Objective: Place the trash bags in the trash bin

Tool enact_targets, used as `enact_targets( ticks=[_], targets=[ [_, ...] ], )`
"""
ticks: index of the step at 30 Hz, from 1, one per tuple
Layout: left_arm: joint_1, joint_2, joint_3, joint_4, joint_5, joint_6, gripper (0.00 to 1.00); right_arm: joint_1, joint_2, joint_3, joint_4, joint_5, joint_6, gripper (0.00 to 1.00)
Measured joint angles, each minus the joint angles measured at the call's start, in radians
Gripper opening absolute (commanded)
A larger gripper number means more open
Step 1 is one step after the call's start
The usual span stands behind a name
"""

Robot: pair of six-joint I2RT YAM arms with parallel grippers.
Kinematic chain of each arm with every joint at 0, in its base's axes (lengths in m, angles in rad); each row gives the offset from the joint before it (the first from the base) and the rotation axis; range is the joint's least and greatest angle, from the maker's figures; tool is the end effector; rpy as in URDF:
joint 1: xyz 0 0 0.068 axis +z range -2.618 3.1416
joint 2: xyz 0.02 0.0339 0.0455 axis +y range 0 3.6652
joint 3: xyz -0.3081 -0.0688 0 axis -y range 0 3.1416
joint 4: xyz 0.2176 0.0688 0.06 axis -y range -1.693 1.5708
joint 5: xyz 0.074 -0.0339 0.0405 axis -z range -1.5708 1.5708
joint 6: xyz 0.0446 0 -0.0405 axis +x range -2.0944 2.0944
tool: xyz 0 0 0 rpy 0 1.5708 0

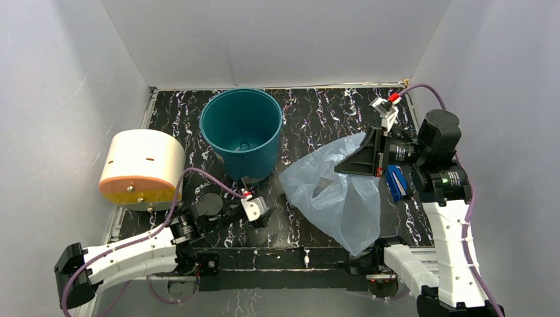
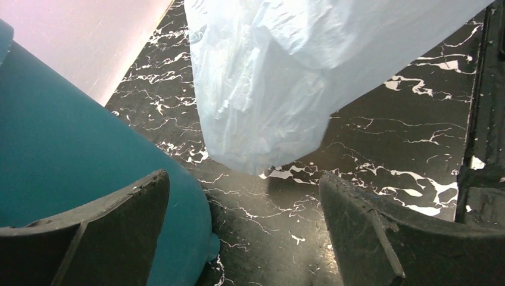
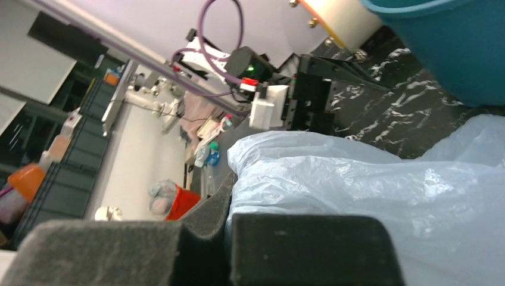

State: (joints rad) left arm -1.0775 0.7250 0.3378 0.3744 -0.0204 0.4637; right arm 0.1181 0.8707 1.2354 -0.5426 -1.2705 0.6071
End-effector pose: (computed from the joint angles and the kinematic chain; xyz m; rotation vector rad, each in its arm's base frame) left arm 0.0634 -0.1159 0.2897 1.1047 1.1611 -0.4624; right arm 0.0836 0.0528 0.4674 -0.5775 1.8157 1.5990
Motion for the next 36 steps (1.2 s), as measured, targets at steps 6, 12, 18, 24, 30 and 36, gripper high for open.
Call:
enact_targets(
  ticks=[6, 12, 18, 24, 30, 36],
  targets=[
    [0.000, -0.035, 0.006, -0.073, 0.045, -0.011, 0.94, 0.032, -0.029, -0.003, 0.242, -0.087, 0.216, 0.00],
    [0.000, -0.035, 0.046, -0.150, 0.116, -0.023, 0.94, 0.042, -0.013, 0.050, 0.179, -0.035, 0.134, 0.00],
    [-0.001, -0.042, 0.075, -0.206, 0.197, -0.045, 0.94, 0.023, 0.147, -0.068, 0.013, 0.303, -0.032, 0.00],
    [-0.005, 0.117, 0.101, -0.230, 0.232, -0.037, 0.93, -0.088, 0.369, -0.193, -0.091, 0.488, -0.109, 0.00],
    [-0.005, 0.232, 0.114, -0.244, 0.243, -0.021, 0.94, -0.166, 0.359, -0.223, -0.106, 0.506, -0.163, 0.00],
    [-0.005, 0.204, 0.114, -0.209, 0.250, -0.027, 0.95, -0.176, 0.355, -0.277, -0.090, 0.500, -0.169, 0.00]
  ],
)
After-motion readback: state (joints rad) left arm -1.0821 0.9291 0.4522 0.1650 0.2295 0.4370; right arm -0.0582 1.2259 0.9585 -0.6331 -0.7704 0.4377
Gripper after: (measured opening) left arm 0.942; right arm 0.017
